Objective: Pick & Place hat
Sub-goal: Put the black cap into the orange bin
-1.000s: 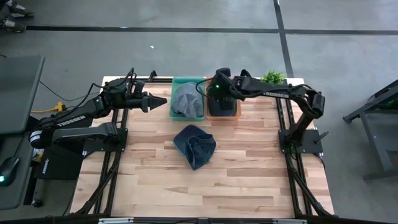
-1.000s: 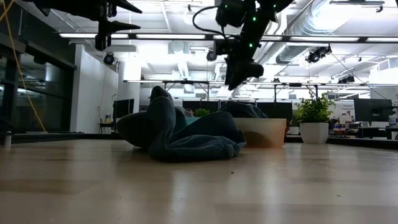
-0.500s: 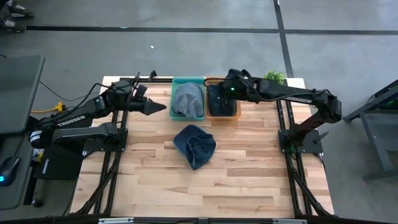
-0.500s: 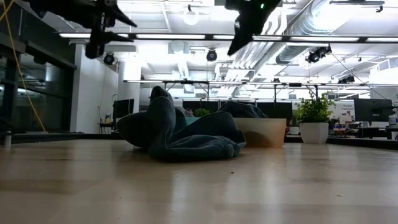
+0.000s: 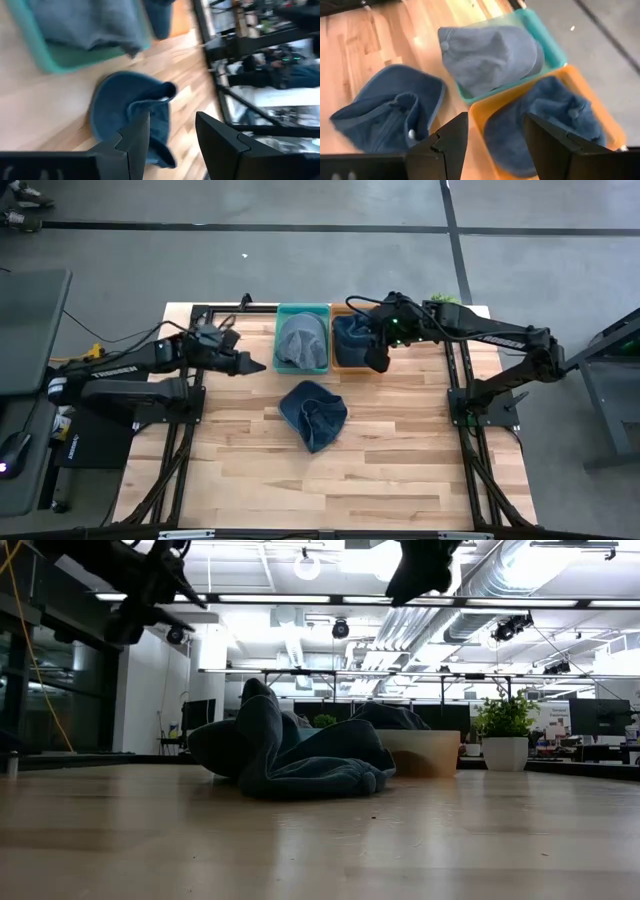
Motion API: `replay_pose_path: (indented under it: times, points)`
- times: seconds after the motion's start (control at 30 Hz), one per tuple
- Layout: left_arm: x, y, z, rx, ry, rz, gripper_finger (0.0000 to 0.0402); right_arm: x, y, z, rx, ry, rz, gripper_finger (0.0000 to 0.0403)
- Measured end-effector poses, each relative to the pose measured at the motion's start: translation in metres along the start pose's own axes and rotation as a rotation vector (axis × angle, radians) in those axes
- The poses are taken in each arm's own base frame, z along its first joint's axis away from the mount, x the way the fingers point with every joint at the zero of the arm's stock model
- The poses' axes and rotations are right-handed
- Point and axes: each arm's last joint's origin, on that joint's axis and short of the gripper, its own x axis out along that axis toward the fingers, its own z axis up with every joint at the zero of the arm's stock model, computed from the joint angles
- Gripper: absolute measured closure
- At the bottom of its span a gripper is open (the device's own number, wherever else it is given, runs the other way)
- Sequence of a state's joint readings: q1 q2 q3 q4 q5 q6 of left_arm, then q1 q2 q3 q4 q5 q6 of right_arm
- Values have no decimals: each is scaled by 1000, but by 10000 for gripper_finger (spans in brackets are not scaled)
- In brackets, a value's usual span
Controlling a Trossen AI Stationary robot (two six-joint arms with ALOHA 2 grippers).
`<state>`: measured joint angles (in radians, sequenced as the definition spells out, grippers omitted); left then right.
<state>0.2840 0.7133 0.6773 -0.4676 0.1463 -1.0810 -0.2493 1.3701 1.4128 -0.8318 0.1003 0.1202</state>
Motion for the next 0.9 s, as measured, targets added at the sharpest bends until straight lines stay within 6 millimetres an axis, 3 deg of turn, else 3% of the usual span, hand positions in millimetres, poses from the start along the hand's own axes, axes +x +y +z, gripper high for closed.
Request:
replay_pose_path:
  times: [0.43, 0.7, 0.9]
  points:
    - [43, -9, -60, -120, -30, 239, 243, -6, -1, -19, 53, 190, 28, 219]
    - [82, -9, -99, -300, -65, 302, 243, -24, -4, -26, 100, 194, 3, 219]
    - [110, -8, -117, -408, -69, 290, 243, -35, -8, -39, 143, 173, -23, 219]
